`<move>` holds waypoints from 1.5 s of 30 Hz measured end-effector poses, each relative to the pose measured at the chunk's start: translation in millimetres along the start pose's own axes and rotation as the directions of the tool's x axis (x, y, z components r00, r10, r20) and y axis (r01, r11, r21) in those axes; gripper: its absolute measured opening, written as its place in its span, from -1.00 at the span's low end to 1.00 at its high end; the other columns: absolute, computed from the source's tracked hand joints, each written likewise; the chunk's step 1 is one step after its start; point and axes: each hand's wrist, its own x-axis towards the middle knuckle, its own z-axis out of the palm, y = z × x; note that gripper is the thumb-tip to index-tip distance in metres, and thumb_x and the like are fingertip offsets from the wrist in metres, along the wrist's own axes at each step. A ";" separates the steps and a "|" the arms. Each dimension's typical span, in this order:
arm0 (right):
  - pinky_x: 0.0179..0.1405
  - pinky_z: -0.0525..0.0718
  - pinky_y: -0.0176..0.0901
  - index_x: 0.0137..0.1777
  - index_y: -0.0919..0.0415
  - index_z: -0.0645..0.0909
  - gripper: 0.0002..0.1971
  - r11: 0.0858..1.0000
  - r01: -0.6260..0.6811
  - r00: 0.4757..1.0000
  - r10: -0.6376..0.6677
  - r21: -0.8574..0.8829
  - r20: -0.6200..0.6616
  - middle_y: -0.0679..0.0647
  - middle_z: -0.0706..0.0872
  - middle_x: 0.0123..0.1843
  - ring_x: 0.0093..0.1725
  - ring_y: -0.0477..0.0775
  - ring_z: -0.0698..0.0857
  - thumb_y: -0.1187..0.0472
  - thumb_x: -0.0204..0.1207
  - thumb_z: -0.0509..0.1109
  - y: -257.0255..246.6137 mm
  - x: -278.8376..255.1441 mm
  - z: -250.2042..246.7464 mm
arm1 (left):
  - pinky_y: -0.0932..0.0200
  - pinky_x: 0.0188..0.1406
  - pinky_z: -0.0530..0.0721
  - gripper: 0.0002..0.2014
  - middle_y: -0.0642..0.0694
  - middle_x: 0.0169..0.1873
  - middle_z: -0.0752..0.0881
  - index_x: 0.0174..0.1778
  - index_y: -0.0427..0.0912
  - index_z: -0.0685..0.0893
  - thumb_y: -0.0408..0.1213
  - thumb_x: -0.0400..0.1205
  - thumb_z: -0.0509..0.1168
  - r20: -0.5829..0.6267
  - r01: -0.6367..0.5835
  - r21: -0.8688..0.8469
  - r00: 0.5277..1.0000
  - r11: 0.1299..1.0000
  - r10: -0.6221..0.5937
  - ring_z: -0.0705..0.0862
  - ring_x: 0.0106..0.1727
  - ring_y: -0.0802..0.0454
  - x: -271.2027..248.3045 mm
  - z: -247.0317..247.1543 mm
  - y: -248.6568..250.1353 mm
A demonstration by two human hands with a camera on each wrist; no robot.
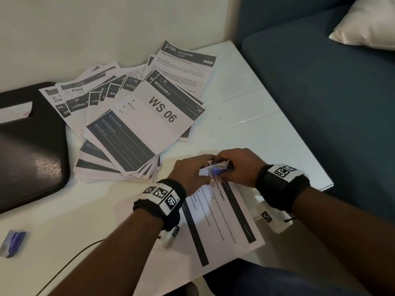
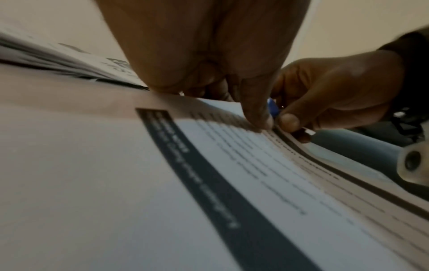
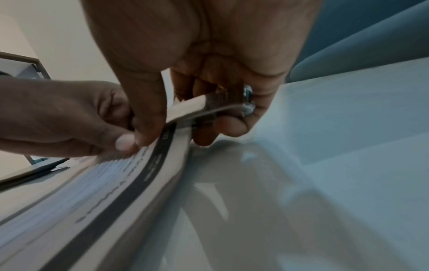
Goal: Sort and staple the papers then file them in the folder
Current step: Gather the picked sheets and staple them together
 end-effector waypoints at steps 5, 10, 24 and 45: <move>-0.15 0.62 -0.26 0.11 -0.10 0.45 -0.54 0.993 -0.022 1.000 0.022 0.118 -0.001 -0.12 0.68 -0.11 -0.14 -0.09 0.67 0.17 0.34 0.63 6.8 -5.7 -1.4 | 0.01 0.13 0.65 -0.75 0.05 -0.10 0.75 0.23 -0.03 0.69 -0.09 0.67 0.35 -0.028 0.016 -0.038 0.999 0.999 -0.017 0.68 -0.03 0.07 5.4 -0.2 -2.0; -0.23 0.48 -0.17 -0.02 -0.04 0.42 -0.65 0.997 0.047 0.997 -0.044 0.053 -0.058 -0.11 0.55 -0.10 -0.23 -0.14 0.54 0.19 0.39 0.56 3.8 -8.3 -0.8 | 0.07 0.01 0.62 -0.83 0.05 -0.15 0.75 0.07 -0.02 0.71 -0.04 0.67 0.34 -0.057 0.014 0.002 0.998 1.000 -0.014 0.68 -0.09 0.07 10.5 4.4 -4.6; -0.41 0.56 -0.05 -0.07 0.12 0.56 -0.89 0.949 0.247 0.933 -0.287 -0.195 -0.216 0.01 0.59 -0.04 -0.25 0.05 0.55 0.23 0.45 0.43 2.4 -13.9 6.7 | -0.13 0.23 0.60 -0.81 0.05 -0.16 0.65 0.04 -0.03 0.69 -0.02 0.70 0.28 -0.060 0.146 0.117 0.988 0.982 -0.140 0.68 -0.05 -0.06 18.5 3.9 13.0; -0.01 0.72 0.02 -0.19 0.03 0.70 -0.80 0.993 0.093 0.988 -0.083 0.074 -0.130 -0.05 0.74 -0.17 -0.12 0.00 0.70 0.36 0.33 0.56 8.3 -8.7 -16.1 | -0.03 0.09 0.69 -0.94 0.14 -0.26 0.71 -0.13 0.08 0.72 -0.06 0.61 0.42 -0.056 0.122 -0.018 0.991 0.992 -0.123 0.71 -0.09 0.04 13.7 3.4 6.7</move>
